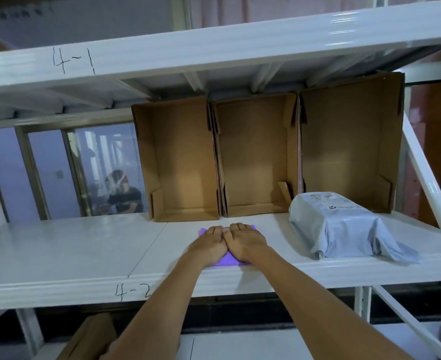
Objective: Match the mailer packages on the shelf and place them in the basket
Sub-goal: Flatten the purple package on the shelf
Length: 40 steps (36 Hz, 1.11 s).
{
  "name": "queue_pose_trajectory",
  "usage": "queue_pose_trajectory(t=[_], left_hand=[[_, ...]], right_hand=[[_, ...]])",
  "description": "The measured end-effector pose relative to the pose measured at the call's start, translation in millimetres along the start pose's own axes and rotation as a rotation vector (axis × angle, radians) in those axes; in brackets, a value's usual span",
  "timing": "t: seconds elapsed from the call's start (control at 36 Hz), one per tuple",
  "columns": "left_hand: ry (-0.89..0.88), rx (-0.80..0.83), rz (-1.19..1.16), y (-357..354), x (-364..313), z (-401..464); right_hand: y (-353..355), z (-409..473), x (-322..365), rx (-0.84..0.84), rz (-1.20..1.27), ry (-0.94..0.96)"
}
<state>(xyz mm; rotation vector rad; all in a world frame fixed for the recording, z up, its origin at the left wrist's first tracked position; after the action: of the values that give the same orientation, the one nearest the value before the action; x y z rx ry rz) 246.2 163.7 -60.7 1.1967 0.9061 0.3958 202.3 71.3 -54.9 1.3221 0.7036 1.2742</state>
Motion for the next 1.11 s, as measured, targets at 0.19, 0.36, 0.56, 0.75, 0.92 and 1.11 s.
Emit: queue_pose_trajectory(t=[0.19, 0.36, 0.56, 0.75, 0.92, 1.11], left_hand=[[0.009, -0.035, 0.018, 1, 0, -2], [-0.025, -0.039, 0.105, -2, 1, -2], [-0.008, -0.043, 0.227, -4, 2, -3], [0.047, -0.002, 0.244, -4, 1, -5], [0.064, 0.0, 0.219, -1, -1, -11], [0.078, 0.005, 0.263, 1, -3, -15]], right_hand=[[0, -2, 0, -0.001, -0.033, -0.003], [-1, -4, 2, -0.004, -0.026, 0.026], [-4, -6, 4, -0.002, -0.063, 0.042], [-6, -13, 2, 0.096, -0.046, -0.019], [-7, -25, 2, 0.14, -0.044, -0.064], [-2, -60, 9, 0.262, -0.042, -0.014]])
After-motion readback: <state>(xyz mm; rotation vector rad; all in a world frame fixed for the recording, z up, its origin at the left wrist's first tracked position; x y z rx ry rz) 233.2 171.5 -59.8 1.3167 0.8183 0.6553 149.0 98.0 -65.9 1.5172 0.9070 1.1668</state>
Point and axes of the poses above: each hand's wrist, its own z-axis towards the middle knuckle, its own y-axis out of the back of the hand, x = y × z, the point moved 6 cm from there along z, towards the middle knuckle
